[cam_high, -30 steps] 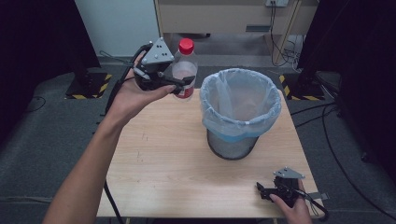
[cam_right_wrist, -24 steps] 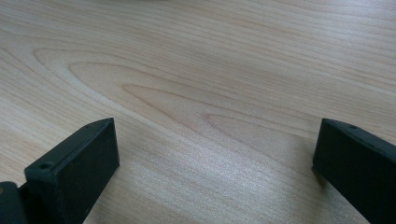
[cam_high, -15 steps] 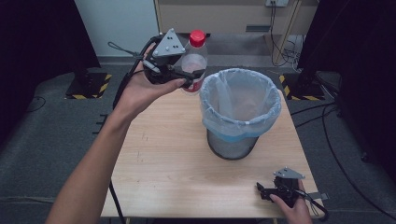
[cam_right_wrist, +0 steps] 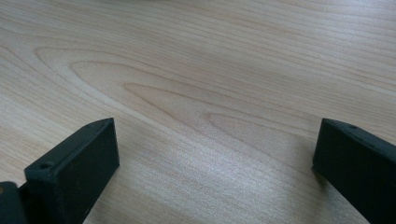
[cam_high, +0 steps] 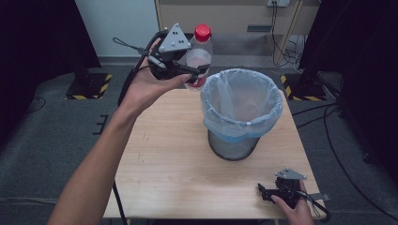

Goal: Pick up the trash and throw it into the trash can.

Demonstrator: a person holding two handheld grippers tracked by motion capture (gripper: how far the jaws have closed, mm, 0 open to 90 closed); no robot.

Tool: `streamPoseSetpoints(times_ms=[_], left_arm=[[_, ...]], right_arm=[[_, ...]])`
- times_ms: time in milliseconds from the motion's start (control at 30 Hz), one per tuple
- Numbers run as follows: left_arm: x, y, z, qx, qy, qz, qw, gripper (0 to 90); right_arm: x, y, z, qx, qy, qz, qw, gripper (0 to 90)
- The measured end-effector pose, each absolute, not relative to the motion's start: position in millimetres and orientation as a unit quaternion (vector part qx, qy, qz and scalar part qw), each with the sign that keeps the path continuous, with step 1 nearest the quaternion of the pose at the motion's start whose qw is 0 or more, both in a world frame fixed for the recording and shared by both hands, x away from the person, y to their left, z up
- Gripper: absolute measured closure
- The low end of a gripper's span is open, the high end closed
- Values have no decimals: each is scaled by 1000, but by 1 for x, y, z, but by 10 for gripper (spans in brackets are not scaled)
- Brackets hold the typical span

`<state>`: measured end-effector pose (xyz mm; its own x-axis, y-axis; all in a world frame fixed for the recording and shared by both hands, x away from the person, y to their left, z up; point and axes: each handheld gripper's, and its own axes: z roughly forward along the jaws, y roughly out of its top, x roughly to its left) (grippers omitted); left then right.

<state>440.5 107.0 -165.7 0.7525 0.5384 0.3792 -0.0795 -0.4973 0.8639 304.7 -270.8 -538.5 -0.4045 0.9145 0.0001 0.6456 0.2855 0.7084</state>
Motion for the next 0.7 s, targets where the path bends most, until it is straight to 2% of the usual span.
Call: streamPoseSetpoints(times_ms=[700], left_arm=[[438,63,-168,807,114,305,493,263]], right_arm=[[304,-271,-538,505,774,322,207,3]])
